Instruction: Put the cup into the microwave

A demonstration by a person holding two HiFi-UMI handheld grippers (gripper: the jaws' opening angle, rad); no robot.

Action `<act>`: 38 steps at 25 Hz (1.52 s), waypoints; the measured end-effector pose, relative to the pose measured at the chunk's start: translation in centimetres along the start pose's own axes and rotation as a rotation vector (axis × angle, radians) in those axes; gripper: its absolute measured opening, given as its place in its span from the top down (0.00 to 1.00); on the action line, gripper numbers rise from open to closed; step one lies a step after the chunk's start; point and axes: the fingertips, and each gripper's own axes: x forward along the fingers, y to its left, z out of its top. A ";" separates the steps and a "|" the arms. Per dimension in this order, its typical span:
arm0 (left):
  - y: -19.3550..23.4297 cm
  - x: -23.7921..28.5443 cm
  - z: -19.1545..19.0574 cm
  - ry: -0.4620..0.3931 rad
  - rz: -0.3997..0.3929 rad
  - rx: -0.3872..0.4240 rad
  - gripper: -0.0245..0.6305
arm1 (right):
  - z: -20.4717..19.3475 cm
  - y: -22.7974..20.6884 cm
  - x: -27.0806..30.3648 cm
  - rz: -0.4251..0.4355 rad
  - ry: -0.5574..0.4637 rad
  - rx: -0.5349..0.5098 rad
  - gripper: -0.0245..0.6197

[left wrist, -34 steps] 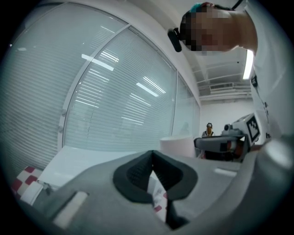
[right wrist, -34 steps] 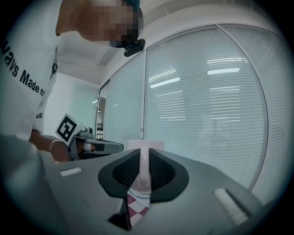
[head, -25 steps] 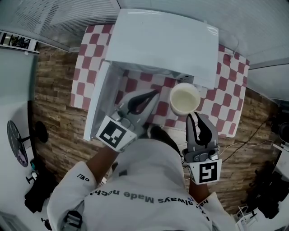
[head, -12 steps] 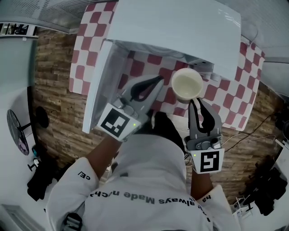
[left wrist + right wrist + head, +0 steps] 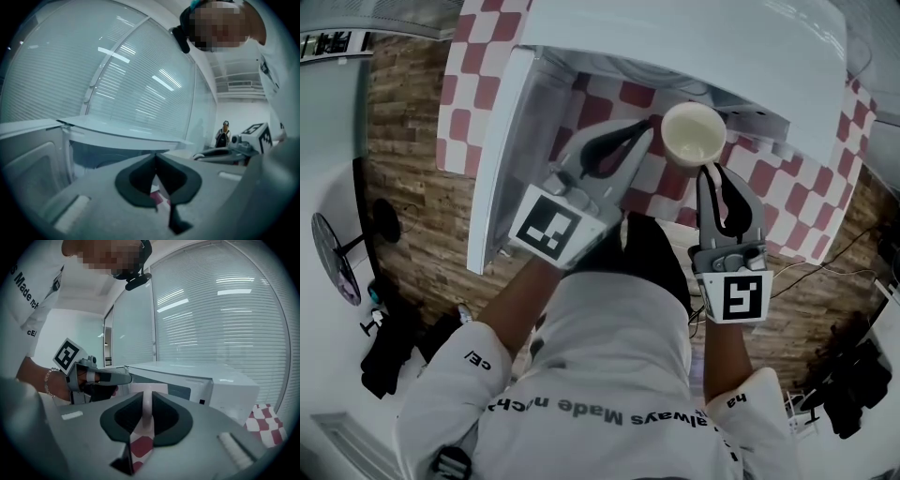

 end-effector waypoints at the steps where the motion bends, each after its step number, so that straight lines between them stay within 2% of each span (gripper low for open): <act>1: 0.5 0.1 -0.3 -0.002 0.006 -0.003 0.96 | -0.5 0.0 0.4 -0.003 0.004 0.000 0.89; 11: 4.1 1.7 -3.6 0.014 0.047 0.020 0.96 | -3.2 -0.7 4.5 -0.033 0.010 -0.012 0.89; 16: 5.8 2.5 -4.9 0.017 0.062 0.006 0.96 | -4.2 -1.4 6.5 -0.051 0.006 -0.012 0.89; 23: 7.9 3.8 -5.1 -0.004 0.090 0.012 0.96 | -4.6 -2.5 9.0 -0.074 -0.011 -0.009 0.89; 38: 11.1 6.9 -5.7 -0.025 0.130 0.087 0.96 | -5.4 -4.9 13.4 -0.140 -0.061 -0.012 0.89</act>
